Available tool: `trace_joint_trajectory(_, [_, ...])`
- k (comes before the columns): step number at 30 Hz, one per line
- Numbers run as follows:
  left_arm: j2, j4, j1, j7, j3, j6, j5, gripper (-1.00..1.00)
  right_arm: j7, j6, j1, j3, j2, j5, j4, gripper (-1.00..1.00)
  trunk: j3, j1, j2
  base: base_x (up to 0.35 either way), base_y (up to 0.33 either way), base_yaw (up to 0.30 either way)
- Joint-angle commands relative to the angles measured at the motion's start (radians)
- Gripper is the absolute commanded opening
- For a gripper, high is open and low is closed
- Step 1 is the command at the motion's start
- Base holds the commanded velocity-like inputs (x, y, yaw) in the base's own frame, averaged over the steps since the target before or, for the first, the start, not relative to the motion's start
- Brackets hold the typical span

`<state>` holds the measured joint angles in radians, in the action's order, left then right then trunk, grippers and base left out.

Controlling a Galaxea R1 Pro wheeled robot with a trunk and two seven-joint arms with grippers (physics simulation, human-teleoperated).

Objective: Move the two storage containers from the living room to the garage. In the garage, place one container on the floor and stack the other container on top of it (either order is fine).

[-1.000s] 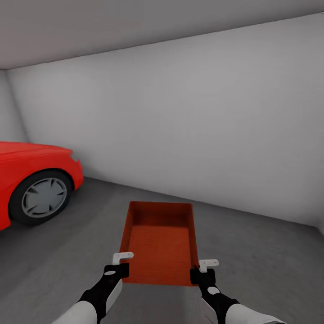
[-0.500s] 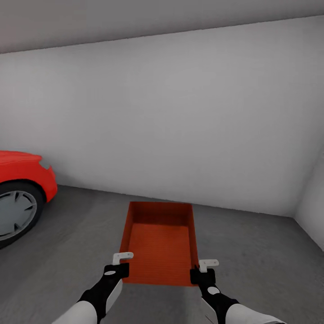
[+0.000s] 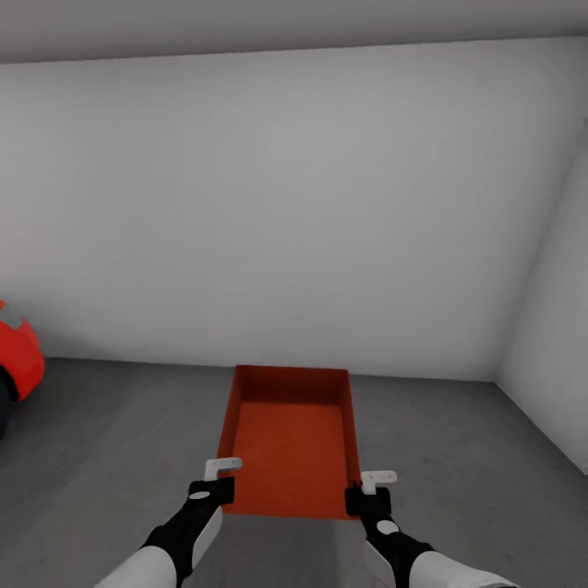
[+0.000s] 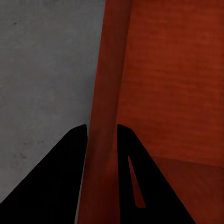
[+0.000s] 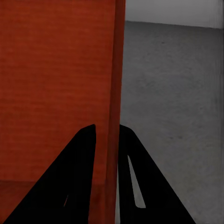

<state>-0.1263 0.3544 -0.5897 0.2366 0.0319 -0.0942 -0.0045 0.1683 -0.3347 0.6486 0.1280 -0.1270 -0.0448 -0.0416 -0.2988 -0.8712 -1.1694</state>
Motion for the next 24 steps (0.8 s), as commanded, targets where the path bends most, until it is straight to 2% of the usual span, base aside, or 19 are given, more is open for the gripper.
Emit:
trace_joint_trajectory(1, [0.001,-0.001,0.0,0.006,0.009,-0.007,0.008,-1.0,0.027,-0.007,0.002,-0.026,0.006,-0.007,-0.003,-1.0,-0.001,-0.001,-0.001,0.297,0.226,-0.285])
trace_joint_trajectory(6, [0.001,0.0,0.0,0.006,0.009,-0.007,0.008,-1.0,0.027,-0.007,0.002,-0.027,0.006,-0.007,-0.003,-1.0,-0.001,-0.001,-0.001,0.297,0.226,-0.122])
trace_joint_trajectory(24, [0.002,-0.002,0.001,0.007,0.009,-0.007,0.008,-1.0,0.027,-0.005,0.002,-0.026,0.006,-0.007,-0.003,-1.0,-0.001,-0.001,-0.001,0.297,0.214,-0.003])
